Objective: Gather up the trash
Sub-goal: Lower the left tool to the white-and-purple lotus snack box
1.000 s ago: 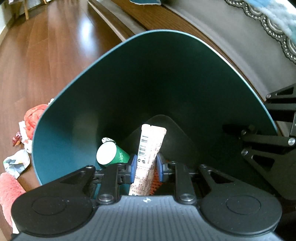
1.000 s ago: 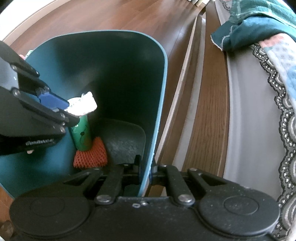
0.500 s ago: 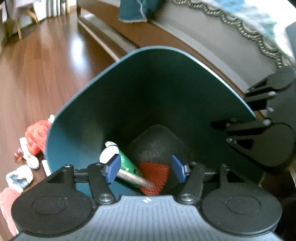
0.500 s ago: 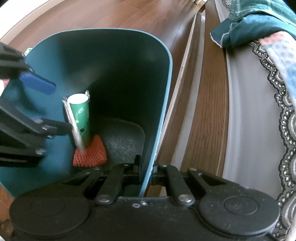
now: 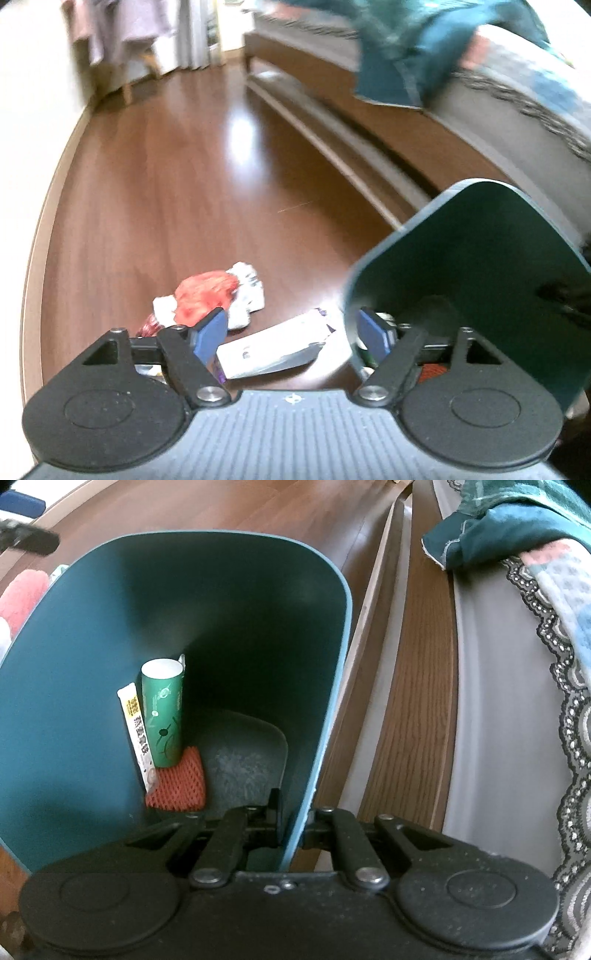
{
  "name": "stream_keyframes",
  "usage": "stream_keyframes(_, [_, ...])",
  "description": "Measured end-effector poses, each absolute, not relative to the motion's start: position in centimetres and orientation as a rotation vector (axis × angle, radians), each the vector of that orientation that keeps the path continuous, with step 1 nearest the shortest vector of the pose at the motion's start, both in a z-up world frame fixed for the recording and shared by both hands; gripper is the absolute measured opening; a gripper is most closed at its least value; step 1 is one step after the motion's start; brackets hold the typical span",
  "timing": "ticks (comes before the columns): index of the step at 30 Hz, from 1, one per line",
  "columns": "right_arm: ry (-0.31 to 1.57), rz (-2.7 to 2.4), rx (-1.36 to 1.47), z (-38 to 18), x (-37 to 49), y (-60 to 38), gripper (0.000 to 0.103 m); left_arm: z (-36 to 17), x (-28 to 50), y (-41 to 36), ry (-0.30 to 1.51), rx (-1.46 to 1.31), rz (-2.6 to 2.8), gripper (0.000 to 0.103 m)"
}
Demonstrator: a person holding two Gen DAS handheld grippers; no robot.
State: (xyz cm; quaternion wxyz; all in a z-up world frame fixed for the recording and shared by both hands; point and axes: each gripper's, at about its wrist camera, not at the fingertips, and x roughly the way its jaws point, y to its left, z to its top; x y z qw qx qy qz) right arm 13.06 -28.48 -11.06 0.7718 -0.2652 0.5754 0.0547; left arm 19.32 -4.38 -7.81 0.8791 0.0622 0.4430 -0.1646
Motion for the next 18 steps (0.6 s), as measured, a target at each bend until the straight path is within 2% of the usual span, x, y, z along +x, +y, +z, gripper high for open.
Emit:
stream_keyframes(6, [1.252,0.143,-0.608,-11.4,12.2,-28.4,0.009,-12.3,23.3,-2.4,1.043,0.040,-0.246,0.080])
stream_keyframes(18, [1.277,0.145,-0.598,-11.8,12.2,-28.9,0.011,-20.4,27.8,-4.8,1.140,0.266,-0.536,0.080])
